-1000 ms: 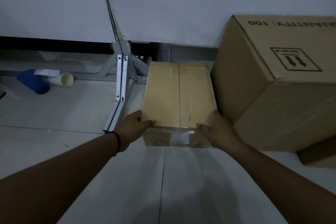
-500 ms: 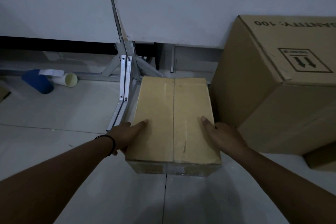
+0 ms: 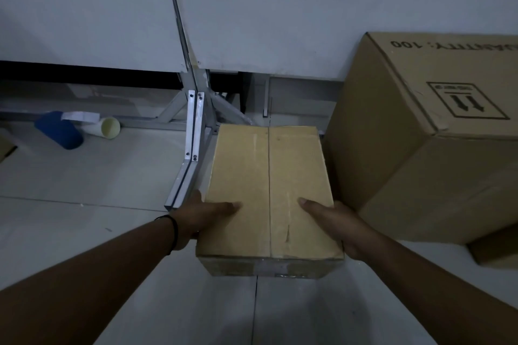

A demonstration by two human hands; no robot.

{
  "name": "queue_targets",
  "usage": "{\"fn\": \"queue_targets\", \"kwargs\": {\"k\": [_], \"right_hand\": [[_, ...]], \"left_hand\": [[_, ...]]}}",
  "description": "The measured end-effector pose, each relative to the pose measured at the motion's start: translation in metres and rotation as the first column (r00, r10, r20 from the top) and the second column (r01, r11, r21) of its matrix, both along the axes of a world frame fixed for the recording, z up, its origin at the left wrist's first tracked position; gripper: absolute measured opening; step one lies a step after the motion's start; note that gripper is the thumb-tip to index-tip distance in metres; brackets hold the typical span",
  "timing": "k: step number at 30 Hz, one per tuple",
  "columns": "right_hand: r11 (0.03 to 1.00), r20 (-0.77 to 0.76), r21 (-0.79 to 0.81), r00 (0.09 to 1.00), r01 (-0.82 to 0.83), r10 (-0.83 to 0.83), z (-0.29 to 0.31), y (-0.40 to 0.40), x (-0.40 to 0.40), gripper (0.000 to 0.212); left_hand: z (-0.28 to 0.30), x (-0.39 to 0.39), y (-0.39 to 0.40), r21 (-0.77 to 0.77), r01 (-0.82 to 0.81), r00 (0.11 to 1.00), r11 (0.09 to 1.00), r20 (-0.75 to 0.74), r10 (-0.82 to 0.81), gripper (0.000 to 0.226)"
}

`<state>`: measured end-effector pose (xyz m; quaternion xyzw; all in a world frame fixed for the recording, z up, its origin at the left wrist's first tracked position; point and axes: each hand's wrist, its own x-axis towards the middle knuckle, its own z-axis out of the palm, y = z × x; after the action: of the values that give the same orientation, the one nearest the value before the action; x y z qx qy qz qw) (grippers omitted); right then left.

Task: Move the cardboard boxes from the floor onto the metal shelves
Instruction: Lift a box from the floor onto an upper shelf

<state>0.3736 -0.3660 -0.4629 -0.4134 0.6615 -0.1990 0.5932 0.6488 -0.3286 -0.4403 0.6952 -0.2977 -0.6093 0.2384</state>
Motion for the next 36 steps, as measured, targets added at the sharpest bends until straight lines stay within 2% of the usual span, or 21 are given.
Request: {"fn": "queue_targets", "kwargs": {"k": [1,5,10,13,17,22,28,36], "right_hand": [[1.000,0.009,0.011,1.000,-0.003,0.003,0.001,0.000,-0.001,0.054],[1.000,0.115,0.003,0.993,0.022,-0.022,0.013,-0.005,-0.006,0.050],[0.991,0.291,0.121,0.952,0.062,-0.095,0.031,-0.013,-0.010,0.047],[0.984,0.406,0.163,0.903,0.078,-0.139,0.046,-0.016,-0.010,0.043],[0.988,0.487,0.105,0.861,0.110,-0.147,0.068,-0.020,-0.004,0.042],[0.989,0.545,-0.039,0.832,0.146,-0.102,0.102,-0.019,0.009,0.035],[0.961,0.621,-0.170,0.781,0.218,-0.067,0.141,-0.019,0.016,0.037],[0.937,0.658,-0.238,0.752,0.255,-0.038,0.173,-0.020,0.020,0.031]], "left_hand": [[0.001,-0.001,0.001,0.011,-0.010,1.000,1.000,-0.008,0.010,0.140],[-0.003,-0.005,0.002,-0.010,-0.074,0.993,0.997,-0.089,0.073,0.091],[0.005,0.000,0.002,-0.093,-0.194,0.941,0.977,-0.299,0.158,0.076],[0.017,-0.005,0.001,-0.124,-0.301,0.861,0.945,-0.463,0.213,0.051],[0.039,-0.008,-0.007,-0.167,-0.406,0.803,0.898,-0.535,0.264,0.056],[0.074,0.008,-0.019,-0.268,-0.408,0.828,0.872,-0.511,0.230,0.042],[0.123,0.013,-0.029,-0.418,-0.391,0.834,0.820,-0.538,0.124,0.030],[0.158,0.015,-0.030,-0.496,-0.378,0.824,0.781,-0.566,0.039,0.046]]}}
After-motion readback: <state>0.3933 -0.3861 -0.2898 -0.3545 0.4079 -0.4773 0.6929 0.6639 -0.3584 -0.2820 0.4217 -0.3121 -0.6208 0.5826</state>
